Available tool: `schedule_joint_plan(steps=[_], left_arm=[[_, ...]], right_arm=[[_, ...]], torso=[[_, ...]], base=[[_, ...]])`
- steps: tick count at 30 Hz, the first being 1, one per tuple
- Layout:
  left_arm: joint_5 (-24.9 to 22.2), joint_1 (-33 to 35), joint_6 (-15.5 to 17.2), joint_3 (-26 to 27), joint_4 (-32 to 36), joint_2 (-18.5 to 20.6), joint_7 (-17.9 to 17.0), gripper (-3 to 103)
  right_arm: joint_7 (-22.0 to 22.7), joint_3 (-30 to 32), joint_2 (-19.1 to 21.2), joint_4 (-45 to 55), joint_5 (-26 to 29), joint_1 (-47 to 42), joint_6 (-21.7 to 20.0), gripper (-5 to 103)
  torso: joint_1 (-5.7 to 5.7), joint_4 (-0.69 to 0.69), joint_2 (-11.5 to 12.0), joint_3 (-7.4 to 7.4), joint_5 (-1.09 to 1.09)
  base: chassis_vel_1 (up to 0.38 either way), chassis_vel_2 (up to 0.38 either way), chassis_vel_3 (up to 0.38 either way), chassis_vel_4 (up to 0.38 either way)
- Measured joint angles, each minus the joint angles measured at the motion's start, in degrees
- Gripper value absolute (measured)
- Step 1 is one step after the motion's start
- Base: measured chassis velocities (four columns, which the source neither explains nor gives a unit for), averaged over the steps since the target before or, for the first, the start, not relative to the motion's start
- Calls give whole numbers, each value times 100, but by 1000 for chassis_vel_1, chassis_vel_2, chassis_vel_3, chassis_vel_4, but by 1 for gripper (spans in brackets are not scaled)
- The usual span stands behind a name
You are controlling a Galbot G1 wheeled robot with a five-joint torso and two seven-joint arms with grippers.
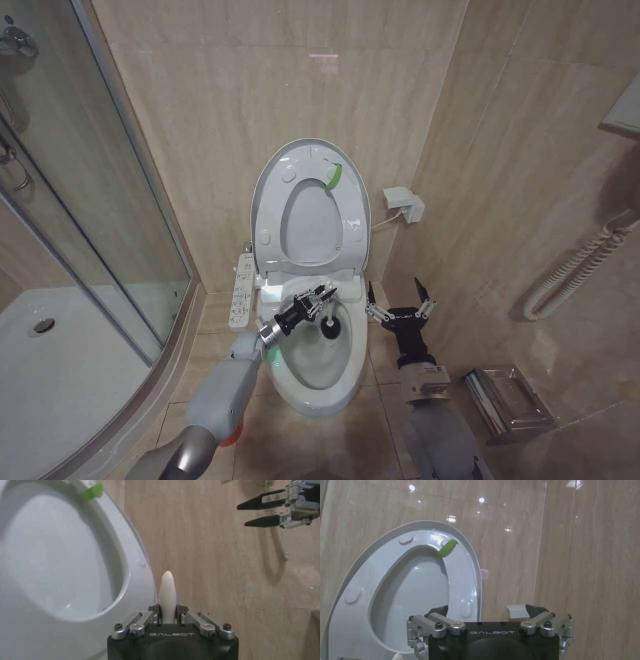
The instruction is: Open the toilet lid, clean the toilet bowl with a toilet brush, close the toilet lid, and flush.
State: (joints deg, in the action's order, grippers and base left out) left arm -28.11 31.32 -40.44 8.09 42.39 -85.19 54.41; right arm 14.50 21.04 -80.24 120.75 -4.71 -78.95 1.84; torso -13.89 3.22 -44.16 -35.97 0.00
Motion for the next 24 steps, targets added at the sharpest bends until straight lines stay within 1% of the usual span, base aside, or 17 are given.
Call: schedule_joint_plan(steps=[5, 9, 12, 15, 16, 17, 19, 21, 22, 24], left_arm=[[-92, 146, 14, 172, -253, -7, 57, 20], [-98, 277, 17, 241, -383, 90, 68, 20], [-92, 339, 15, 232, -384, 191, 84, 20], [36, 323, -1, 92, -287, 319, 91, 20], [152, 251, -35, 37, -268, 318, 91, 20], [152, 251, -35, 37, -268, 318, 91, 20], [307, 80, -91, -33, -264, 263, 91, 20], [166, -100, -52, -91, -239, 144, 88, 20], [166, -100, -52, -91, -239, 144, 88, 20], [-76, -216, 48, -81, -227, -6, 91, 20]], right_arm=[[0, 0, 0, 0, 0, 0, 0, 100], [0, 0, 0, 0, 0, 0, 0, 100], [0, 0, 0, 0, 0, 0, 0, 100], [0, 0, 0, 0, 0, 0, 0, 100], [0, 0, 0, 0, 0, 0, 0, 100], [0, 0, 0, 0, 0, 0, 0, 100], [0, 0, 0, 0, 0, 0, 0, 100], [0, 0, 0, 0, 0, 0, 0, 100], [0, 0, 0, 0, 0, 0, 0, 100], [0, 0, 0, 0, 0, 0, 0, 100]], torso=[[0, 1, 0, 0, 0], [0, 1, 0, 1, 0], [0, 0, 0, 1, -1], [1, -1, 0, 1, 0], [0, 0, 0, 1, 0], [0, 0, 0, 1, 0], [0, 1, 0, 0, 0], [0, 3, 0, 0, 0], [0, 3, 0, 0, 0], [0, 4, 0, 0, 0]], base=[[0, 0, 0, 0], [0, 0, 0, 0], [0, 0, 0, 0], [0, 0, 0, 0], [0, 0, 0, 0], [0, 0, 0, 0], [0, 0, 0, 0], [0, 0, 0, 0], [0, 0, 0, 0], [0, 0, 0, 0]])
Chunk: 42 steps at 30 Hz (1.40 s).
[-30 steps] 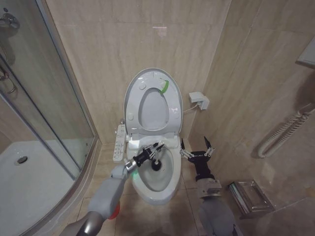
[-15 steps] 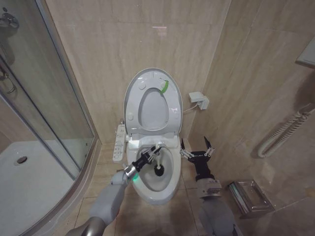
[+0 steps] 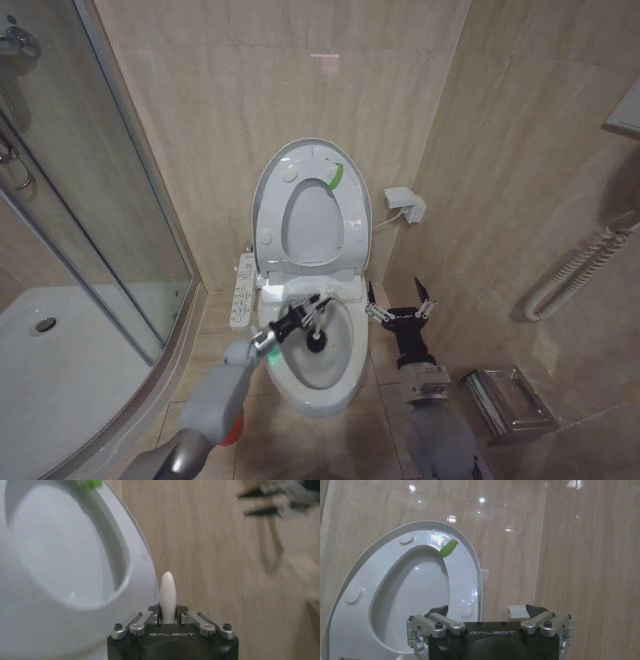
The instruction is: Open the toilet lid, clean the toilet bowl with a toilet brush, close the toilet lid, and flush.
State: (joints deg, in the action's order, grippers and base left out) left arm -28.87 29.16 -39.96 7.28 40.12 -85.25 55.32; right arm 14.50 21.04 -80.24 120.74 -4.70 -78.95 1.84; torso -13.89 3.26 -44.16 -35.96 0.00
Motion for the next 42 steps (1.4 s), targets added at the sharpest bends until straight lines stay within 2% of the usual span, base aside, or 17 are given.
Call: schedule_joint_plan(steps=[4, 8, 17, 23, 32, 42], left_arm=[[-397, -22, 151, 79, 4, -148, 4, 20], [-550, 85, 210, 179, -91, -162, 8, 20], [-401, 372, 172, 273, -395, 19, 93, 20], [-11, 333, -36, 165, -318, 157, -3, 20], [-195, -49, -34, 96, -42, -124, -73, 20], [-257, 80, 50, 215, -586, -122, 48, 20]], right_arm=[[0, 0, 0, 0, 0, 0, 0, 100], [0, 0, 0, 0, 0, 0, 0, 100], [0, 0, 0, 0, 0, 0, 0, 100], [0, 0, 0, 0, 0, 0, 0, 100], [0, 0, 0, 0, 0, 0, 0, 100], [0, 0, 0, 0, 0, 0, 0, 100]], torso=[[0, 0, 0, 0, 0], [0, -3, 0, 0, 0], [1, -4, 0, 1, -1], [1, -5, 0, 0, 0], [0, -1, 0, 0, 0], [0, -4, 0, 0, -1]], base=[[0, 0, 0, 0], [0, 0, 0, 0], [0, 0, 0, 0], [0, 0, 0, 0], [0, 0, 0, 0], [0, 0, 0, 0]])
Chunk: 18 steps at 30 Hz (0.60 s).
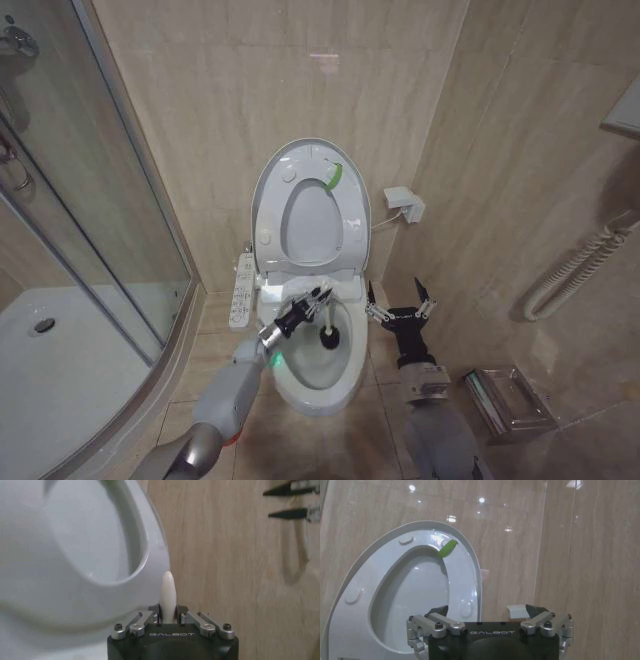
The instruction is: Open the toilet lid, clean the toilet bowl with a toilet brush, close the toilet lid, and flush.
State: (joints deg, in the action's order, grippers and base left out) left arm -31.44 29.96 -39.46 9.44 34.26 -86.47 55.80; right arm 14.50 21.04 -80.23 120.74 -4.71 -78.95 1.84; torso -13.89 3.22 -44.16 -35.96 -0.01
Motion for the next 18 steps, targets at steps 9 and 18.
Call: schedule_joint_plan(steps=[9, 18], left_arm=[[112, 94, -17, 37, -124, 247, -23, 20], [-74, -311, -11, 26, -48, -14, -199, 20]], right_arm=[[0, 0, 0, 0, 0, 0, 0, 100], [0, 0, 0, 0, 0, 0, 0, 100]], torso=[[1, 0, 0, 1, 0], [0, 4, 0, 0, 1]], base=[[0, 0, 0, 0], [0, 0, 0, 0]])
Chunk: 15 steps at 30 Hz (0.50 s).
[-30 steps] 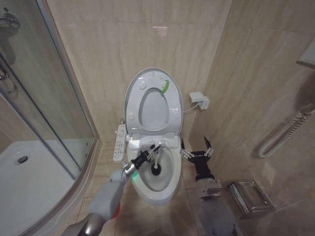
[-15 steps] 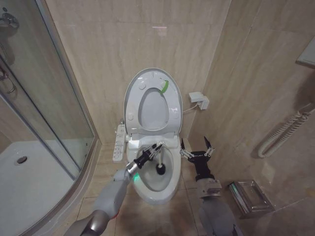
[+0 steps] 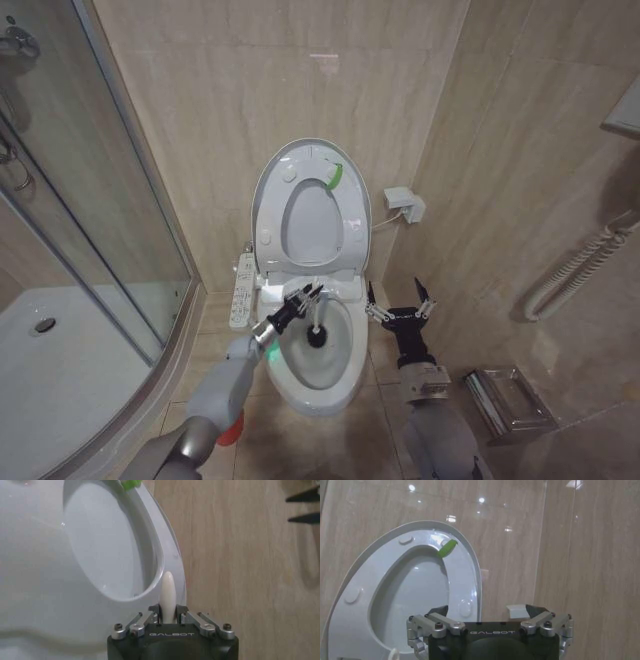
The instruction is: Open the toilet lid, clean the toilet bowl with a toilet brush, close the toilet lid, and flush.
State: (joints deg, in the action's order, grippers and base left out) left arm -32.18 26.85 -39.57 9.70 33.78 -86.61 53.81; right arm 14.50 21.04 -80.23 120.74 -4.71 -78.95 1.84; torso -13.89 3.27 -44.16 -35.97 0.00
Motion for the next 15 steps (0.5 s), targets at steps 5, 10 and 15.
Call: schedule_joint_plan(steps=[5, 10, 15], left_arm=[[-137, 54, 37, 36, 0, -59, -7, 20], [-189, 276, 95, 69, -157, -47, 40, 20], [-159, 472, 88, 100, -257, 30, 68, 20]], right_arm=[[0, 0, 0, 0, 0, 0, 0, 100], [0, 0, 0, 0, 0, 0, 0, 100], [0, 0, 0, 0, 0, 0, 0, 100]], torso=[[0, -2, 0, 1, 1], [0, -4, 0, 1, 0], [1, -4, -2, 3, 1]], base=[[0, 0, 0, 0], [0, 0, 0, 0], [0, 0, 0, 0]])
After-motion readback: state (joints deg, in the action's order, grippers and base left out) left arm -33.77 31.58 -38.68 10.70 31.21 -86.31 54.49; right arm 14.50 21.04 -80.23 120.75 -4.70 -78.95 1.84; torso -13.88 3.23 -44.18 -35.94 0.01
